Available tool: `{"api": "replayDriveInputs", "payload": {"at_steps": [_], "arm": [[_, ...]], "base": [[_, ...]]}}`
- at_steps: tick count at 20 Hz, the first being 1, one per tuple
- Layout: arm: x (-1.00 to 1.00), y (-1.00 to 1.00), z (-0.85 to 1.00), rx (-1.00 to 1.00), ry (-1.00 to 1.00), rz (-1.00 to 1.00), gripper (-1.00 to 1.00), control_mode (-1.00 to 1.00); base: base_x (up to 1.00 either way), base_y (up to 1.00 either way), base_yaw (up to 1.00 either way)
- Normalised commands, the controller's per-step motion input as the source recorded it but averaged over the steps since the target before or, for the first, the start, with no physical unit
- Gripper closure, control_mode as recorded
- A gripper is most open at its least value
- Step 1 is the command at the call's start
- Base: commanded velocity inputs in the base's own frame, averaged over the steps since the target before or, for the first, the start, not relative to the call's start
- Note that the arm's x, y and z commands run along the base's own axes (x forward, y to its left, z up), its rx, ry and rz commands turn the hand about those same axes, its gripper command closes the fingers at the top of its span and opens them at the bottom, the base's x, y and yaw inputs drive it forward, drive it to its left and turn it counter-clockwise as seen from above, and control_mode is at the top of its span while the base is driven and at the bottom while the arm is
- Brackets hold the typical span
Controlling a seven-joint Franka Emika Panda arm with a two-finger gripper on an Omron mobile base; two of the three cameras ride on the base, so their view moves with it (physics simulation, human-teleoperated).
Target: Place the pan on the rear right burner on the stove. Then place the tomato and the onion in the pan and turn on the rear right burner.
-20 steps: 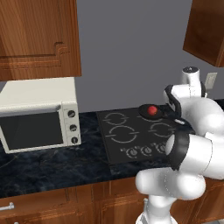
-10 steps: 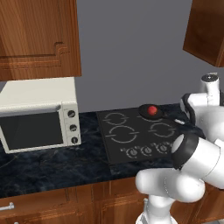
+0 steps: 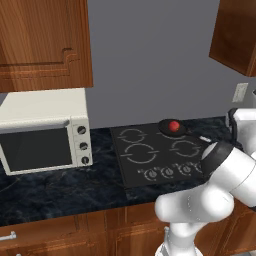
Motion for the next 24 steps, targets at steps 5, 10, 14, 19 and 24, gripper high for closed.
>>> {"api": "replayDriveInputs", "payload": {"at_steps": [5,10,14,19,24], "arm": [[-0.45,-0.56,0.00,0.08,0.03,-0.01,-1.00,-1.00],[-0.32,-0.49,0.00,0.13,0.00,0.00,-1.00,-1.00],[-0.07,-0.45,-0.01,0.09,0.00,0.00,-1.00,-1.00],[0.00,-0.45,-0.13,0.06,0.00,0.00,-1.00,-1.00],[0.00,-0.30,-0.29,0.06,0.00,0.00,-1.00,-1.00]], "base": [[0.00,0.00,0.00],[0.00,0.00,0.00],[0.00,0.00,0.00],[0.00,0.00,0.00],[0.00,0.00,0.00]]}}
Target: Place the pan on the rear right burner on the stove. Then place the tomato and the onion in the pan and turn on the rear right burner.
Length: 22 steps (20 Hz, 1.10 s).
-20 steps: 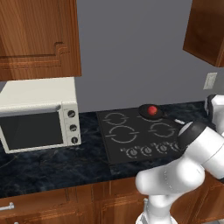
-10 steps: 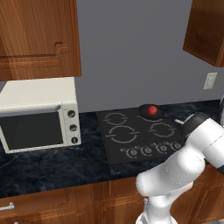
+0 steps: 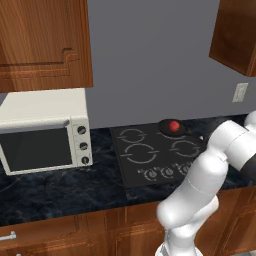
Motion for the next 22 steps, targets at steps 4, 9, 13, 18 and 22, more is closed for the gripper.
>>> {"api": "replayDriveInputs", "payload": {"at_steps": [4,9,13,18,22], "arm": [[0.00,-0.30,-0.30,0.07,0.00,0.00,-1.00,-1.00],[0.00,-0.40,-0.21,0.07,0.02,0.00,-1.00,-1.00],[0.00,-0.37,-0.10,0.07,0.03,0.00,-1.00,-1.00],[0.14,-0.31,0.00,0.06,0.01,0.00,-1.00,-1.00],[0.14,-0.24,-0.01,0.05,0.00,0.00,-1.00,-1.00]], "base": [[0.00,0.00,0.00],[0.00,0.00,0.00],[0.00,0.00,0.00],[0.00,0.00,0.00],[0.00,0.00,0.00]]}}
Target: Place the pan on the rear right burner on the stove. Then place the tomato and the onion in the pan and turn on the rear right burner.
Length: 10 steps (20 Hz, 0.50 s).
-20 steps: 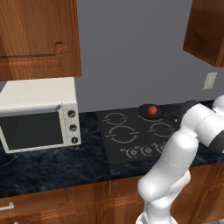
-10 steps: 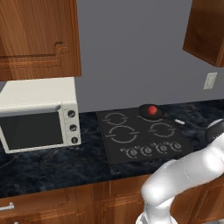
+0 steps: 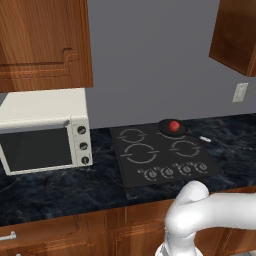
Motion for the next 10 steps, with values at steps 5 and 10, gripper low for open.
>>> {"api": "replayDriveInputs", "payload": {"at_steps": [5,10], "arm": [[0.13,-0.17,-0.11,0.05,0.01,0.00,-1.00,-1.00],[0.16,-0.13,-0.15,0.06,0.04,0.00,-1.00,-1.00]], "base": [[0.00,0.00,0.00],[0.00,0.00,0.00]]}}
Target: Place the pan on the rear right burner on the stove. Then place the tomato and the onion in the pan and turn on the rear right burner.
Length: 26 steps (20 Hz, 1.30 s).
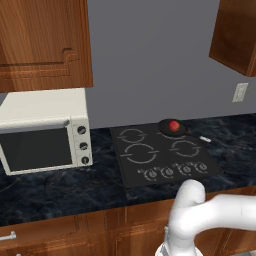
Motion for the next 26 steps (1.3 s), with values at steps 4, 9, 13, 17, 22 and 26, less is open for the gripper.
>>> {"api": "replayDriveInputs", "payload": {"at_steps": [4,9,13,17,22,26], "arm": [[0.15,-0.10,-0.20,0.06,0.04,0.00,-1.00,-1.00],[0.08,-0.06,-0.19,0.05,0.05,0.00,-1.00,-1.00],[0.07,-0.01,-0.21,0.05,0.07,0.00,-1.00,-1.00],[0.00,0.00,-0.18,0.05,0.07,0.00,-1.00,-1.00],[0.00,0.00,-0.19,0.05,0.07,0.00,-1.00,-1.00],[0.02,0.00,-0.17,0.05,0.05,0.00,-1.00,-1.00]], "base": [[0.00,0.00,0.00],[0.00,0.00,0.00],[0.00,0.00,0.00],[0.00,0.00,0.00],[0.00,0.00,0.00],[0.00,0.00,0.00]]}}
